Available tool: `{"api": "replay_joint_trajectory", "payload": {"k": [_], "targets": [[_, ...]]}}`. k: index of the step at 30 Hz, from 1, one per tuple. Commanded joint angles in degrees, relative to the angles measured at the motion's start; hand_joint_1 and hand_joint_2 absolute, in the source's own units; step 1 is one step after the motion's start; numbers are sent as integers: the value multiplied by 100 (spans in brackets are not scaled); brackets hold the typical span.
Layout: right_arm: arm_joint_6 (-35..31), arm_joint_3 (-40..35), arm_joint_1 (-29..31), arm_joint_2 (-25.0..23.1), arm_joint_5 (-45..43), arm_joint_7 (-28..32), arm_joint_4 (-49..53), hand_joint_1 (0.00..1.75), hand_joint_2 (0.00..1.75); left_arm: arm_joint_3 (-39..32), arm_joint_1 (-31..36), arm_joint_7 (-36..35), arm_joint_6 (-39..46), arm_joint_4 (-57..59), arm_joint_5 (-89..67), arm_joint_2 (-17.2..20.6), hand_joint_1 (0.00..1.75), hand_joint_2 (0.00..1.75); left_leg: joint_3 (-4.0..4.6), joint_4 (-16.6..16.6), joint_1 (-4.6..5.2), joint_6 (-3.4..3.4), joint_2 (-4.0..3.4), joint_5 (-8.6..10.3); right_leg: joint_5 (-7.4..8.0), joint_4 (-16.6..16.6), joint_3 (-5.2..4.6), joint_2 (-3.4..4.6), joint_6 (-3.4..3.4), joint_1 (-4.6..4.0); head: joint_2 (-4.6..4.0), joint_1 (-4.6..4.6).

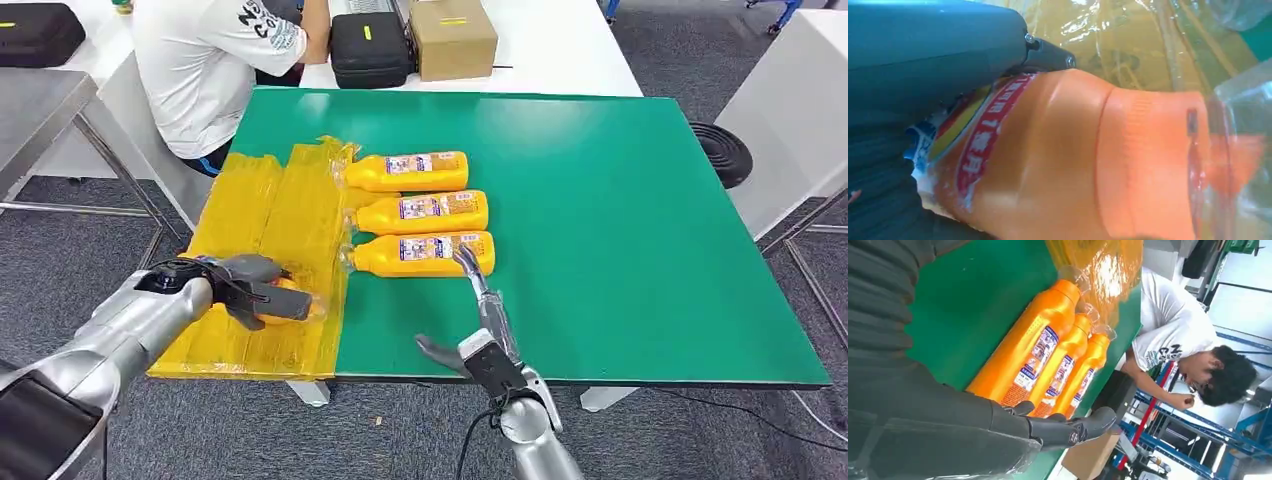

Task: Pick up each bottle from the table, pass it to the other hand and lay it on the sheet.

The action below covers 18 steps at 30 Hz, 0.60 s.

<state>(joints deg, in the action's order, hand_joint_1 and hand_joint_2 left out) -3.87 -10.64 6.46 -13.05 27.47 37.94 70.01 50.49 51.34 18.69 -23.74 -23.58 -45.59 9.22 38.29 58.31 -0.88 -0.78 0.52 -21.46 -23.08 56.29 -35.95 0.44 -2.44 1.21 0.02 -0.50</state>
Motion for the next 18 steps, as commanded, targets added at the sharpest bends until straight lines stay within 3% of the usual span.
{"api": "replay_joint_trajectory", "payload": {"k": [1,3,6,18], "targets": [[-16,6,240,150,-24,14,-428,0,175,224,90,33,-80,428,30,-146,26,175,-22,-3,-1,-1,-7,-8,-5,-6,22,1,9,-3,0,0],[-27,4,226,149,-36,10,-401,0,175,255,99,49,-90,439,42,-159,7,175,-33,-4,1,-1,-8,-13,-11,-6,32,-1,13,-3,0,0],[-39,17,191,150,-43,4,-379,0,175,257,107,48,-97,442,54,-175,0,175,-44,-4,-1,-1,-10,-18,-15,-7,44,-2,18,-7,0,0],[-38,18,136,149,-44,4,-320,0,175,264,103,45,-64,433,62,-115,0,175,-27,-3,-1,-1,-8,-11,-8,-6,27,1,11,-4,0,0]]}}
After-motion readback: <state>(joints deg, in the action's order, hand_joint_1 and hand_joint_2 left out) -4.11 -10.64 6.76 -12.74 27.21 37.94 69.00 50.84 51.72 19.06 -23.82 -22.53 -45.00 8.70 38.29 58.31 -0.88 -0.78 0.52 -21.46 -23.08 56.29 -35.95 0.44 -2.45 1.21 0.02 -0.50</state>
